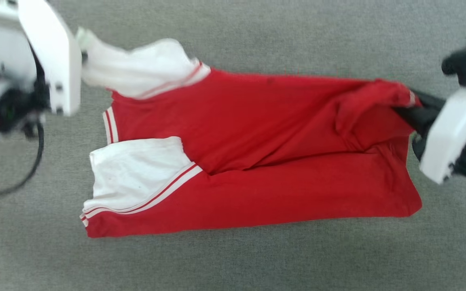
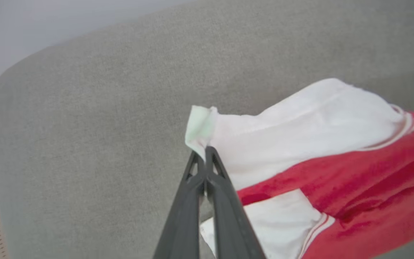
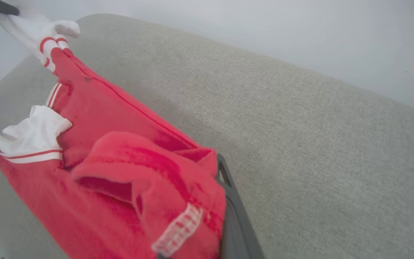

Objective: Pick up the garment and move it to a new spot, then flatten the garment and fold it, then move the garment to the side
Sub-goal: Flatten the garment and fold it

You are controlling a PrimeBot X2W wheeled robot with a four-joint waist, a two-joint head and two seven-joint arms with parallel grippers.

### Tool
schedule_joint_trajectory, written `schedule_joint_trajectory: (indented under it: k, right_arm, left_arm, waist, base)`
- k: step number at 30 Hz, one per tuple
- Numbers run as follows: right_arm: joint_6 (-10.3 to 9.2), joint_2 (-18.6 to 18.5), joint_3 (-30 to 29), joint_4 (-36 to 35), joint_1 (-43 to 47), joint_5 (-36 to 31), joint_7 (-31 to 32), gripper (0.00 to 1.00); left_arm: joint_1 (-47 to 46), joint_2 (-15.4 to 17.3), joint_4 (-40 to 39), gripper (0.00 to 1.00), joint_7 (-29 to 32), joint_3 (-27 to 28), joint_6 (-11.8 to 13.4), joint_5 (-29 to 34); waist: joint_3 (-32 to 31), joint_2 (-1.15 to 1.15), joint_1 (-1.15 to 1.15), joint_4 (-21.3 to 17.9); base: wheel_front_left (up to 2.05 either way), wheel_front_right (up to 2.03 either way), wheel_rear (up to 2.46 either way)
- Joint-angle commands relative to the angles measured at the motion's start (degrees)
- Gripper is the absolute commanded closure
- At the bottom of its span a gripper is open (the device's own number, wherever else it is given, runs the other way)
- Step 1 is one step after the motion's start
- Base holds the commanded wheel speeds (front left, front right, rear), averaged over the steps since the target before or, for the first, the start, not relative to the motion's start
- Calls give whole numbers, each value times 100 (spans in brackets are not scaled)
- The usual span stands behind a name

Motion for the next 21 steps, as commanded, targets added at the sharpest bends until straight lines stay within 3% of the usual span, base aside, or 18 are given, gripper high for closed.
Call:
schedule_joint_trajectory:
  k: [1,8,12,15,19,20,21]
  right_arm:
    - [-4,-56,-85,-100,212,52,14,100]
    - [-4,-439,-255,-739,1137,171,98,100]
    - [-4,-548,-242,-864,1564,230,130,100]
    - [-3,-517,-215,-779,1736,189,71,100]
    - [-3,-420,-28,-532,1744,166,-16,100]
    - [-3,-397,20,-466,1693,125,-56,82]
    - [-3,-381,69,-390,1653,99,-87,52]
  left_arm:
    - [196,118,-277,100,37,13,161,-53]
    - [1303,897,-1931,100,217,-121,1194,-186]
    - [1976,1045,-2563,100,84,-236,1645,-363]
    - [2403,1000,-2658,100,-123,-304,1802,-494]
    - [2800,770,-2257,100,-358,-398,1691,-653]
    - [2860,642,-2106,100,-440,-384,1629,-740]
    - [2898,541,-1930,100,-525,-365,1555,-774]
  waist:
    - [-47,0,0,39]
    - [-116,0,0,105]
    - [-99,0,0,129]
    - [-80,0,0,148]
    - [-60,0,0,170]
    - [-58,0,0,175]
    - [-54,0,0,178]
  base:
    - [0,0,0]
    - [0,0,0]
    - [0,0,0]
    - [0,0,0]
    - [0,0,0]
    - [0,0,0]
    - [0,0,0]
